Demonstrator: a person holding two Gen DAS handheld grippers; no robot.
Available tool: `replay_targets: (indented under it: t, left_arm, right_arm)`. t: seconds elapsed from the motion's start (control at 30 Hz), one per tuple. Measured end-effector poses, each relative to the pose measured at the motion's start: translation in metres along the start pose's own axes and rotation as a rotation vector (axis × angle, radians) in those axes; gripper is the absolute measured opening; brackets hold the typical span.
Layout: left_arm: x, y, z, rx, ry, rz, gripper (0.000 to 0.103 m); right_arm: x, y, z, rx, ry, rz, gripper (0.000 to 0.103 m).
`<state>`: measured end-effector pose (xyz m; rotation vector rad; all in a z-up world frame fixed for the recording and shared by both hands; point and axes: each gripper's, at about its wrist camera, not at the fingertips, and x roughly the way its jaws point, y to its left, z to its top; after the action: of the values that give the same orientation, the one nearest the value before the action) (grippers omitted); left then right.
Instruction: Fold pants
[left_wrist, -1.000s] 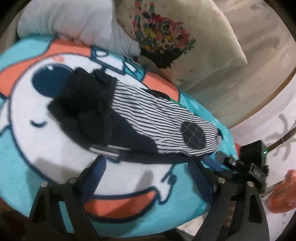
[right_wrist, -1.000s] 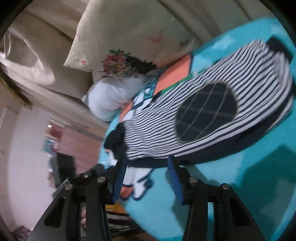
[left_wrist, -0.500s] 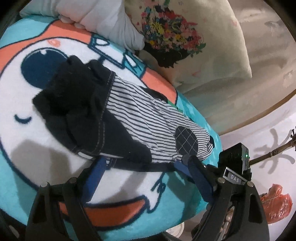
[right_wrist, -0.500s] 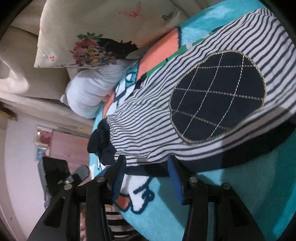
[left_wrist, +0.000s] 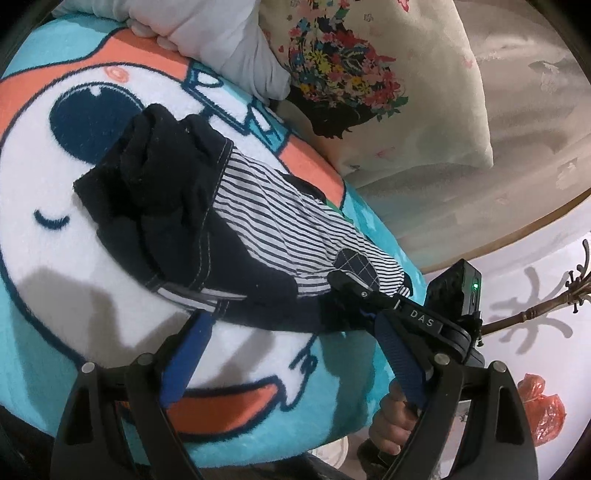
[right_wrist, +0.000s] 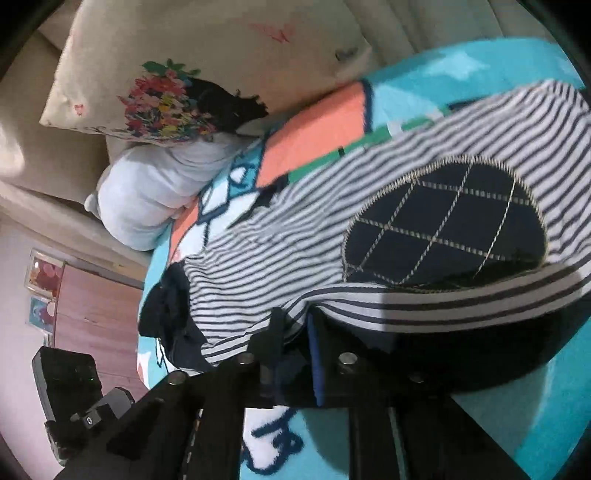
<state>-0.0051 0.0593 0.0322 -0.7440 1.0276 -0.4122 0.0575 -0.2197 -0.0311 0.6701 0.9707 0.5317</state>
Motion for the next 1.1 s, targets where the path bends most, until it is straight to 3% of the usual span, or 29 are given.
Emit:
replay_targets:
  t: [0.23,0.47,0.57,0.6,0.63,0.73,0.83,0.93,1.0,1.07,1.1]
  left_arm:
    - [0.015,-0.005,0.004,-0.018,0.029,-0.014,0.089]
    - [0.050,-0.006,0.019,-0.053,0.086,-0.044,0.088]
    - [0.057,-0.001,0.030,-0.081,0.086,-0.014,0.068]
    - [0.057,-0.002,0.032,-0.080,0.085,-0.017,0.067]
    - [0.055,-0.003,0.032,-0.073,0.079,-0.023,0.067]
    - [0.053,-0.006,0.032,-0.058,0.067,-0.015,0.067]
    - [0.059,-0.001,0.032,-0.085,0.081,-0.004,0.069]
    - [0.060,-0.003,0.034,-0.078,0.071,0.009,0.066]
    - [0.060,-0.009,0.036,-0.040,0.056,0.043,0.028]
    - [0.062,-0.010,0.038,-0.018,0.055,0.065,0.016]
    - [0.062,-0.008,0.038,-0.023,0.054,0.067,0.016]
  right_arm:
    - [-0.026,0.023,0.003,-0.138,-0.094,-0.014,0.006]
    - [-0.038,0.024,0.013,-0.148,-0.111,0.010,0.006]
    - [-0.042,0.018,0.005,-0.134,-0.071,0.077,0.007]
    - [-0.041,0.018,0.002,-0.131,-0.055,0.098,0.007]
    - [-0.040,0.017,-0.002,-0.127,-0.037,0.128,0.014]
    - [-0.031,0.012,-0.015,-0.070,0.029,0.277,0.070]
    - [-0.015,0.004,-0.023,0.027,0.094,0.395,0.072]
    - [0.000,-0.003,-0.025,0.097,0.135,0.423,0.072]
    - [0.006,-0.008,-0.025,0.130,0.140,0.427,0.072]
    - [0.007,-0.012,-0.023,0.143,0.124,0.397,0.072]
    - [0.006,-0.015,-0.021,0.152,0.110,0.375,0.072]
